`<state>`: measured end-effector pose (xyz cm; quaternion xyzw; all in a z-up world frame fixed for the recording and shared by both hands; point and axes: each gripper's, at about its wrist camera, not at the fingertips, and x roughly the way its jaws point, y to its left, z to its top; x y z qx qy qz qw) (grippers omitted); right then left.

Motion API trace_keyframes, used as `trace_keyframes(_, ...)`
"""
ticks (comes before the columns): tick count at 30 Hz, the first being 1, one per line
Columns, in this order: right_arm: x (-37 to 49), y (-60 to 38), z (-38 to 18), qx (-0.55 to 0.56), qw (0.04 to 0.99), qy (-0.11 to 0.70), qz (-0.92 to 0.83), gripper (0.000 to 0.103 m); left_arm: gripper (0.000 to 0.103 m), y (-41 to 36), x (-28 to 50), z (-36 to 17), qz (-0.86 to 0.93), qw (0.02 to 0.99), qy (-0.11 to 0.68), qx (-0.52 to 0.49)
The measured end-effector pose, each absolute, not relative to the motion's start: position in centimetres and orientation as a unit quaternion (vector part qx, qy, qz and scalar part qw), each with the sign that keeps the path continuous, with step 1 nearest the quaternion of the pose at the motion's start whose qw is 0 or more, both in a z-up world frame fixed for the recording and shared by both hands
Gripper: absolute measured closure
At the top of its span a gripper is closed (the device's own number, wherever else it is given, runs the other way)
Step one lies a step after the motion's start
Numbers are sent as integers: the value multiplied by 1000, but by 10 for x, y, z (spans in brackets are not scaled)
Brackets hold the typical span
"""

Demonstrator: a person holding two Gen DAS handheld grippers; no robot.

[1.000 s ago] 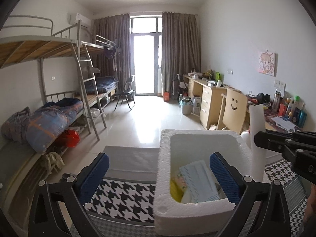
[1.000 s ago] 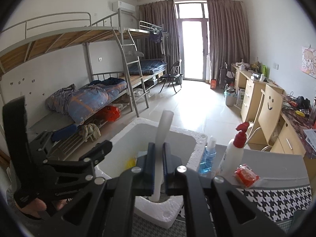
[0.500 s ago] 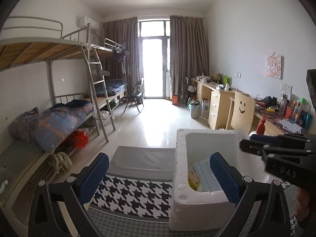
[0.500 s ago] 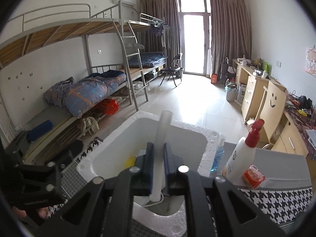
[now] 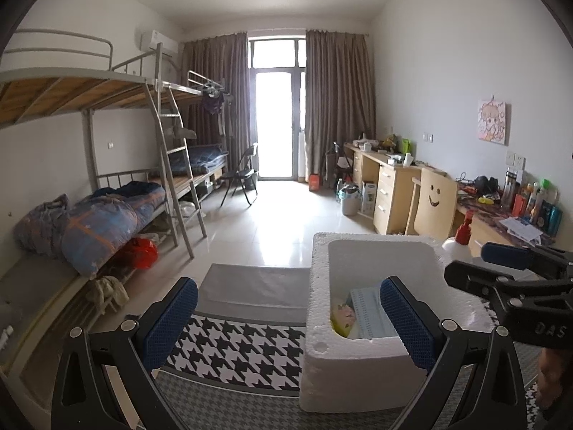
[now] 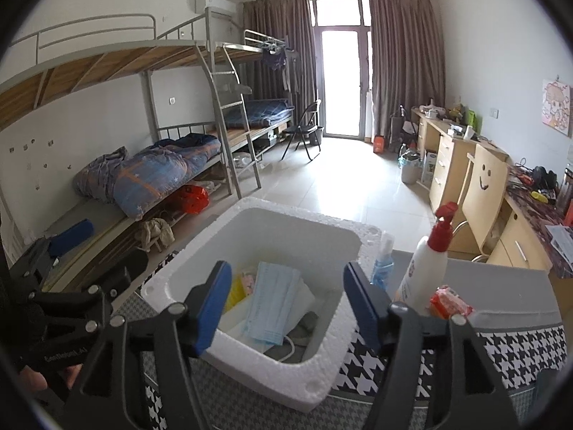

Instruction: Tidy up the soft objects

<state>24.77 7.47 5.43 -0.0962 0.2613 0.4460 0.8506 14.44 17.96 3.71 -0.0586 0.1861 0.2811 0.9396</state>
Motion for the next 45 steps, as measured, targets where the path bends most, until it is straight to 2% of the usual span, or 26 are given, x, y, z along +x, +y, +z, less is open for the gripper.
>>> trace_keyframes(1,246,71,56,-92,851,259,447,22,1,177,142,38,275,941,187,-60)
trace_keyframes(6,232,55,60,-82,860,232,447,7,1,160,129,42,265,946,177,-52)
trace_keyframes(41,155,-43,61,-7,884,170,435,6,1,85,47,52,240,964,115,-27)
trace_keyframes(45,149,-51,59,-6,885,161,437,3,1,82,41,50,238,964,110,-32)
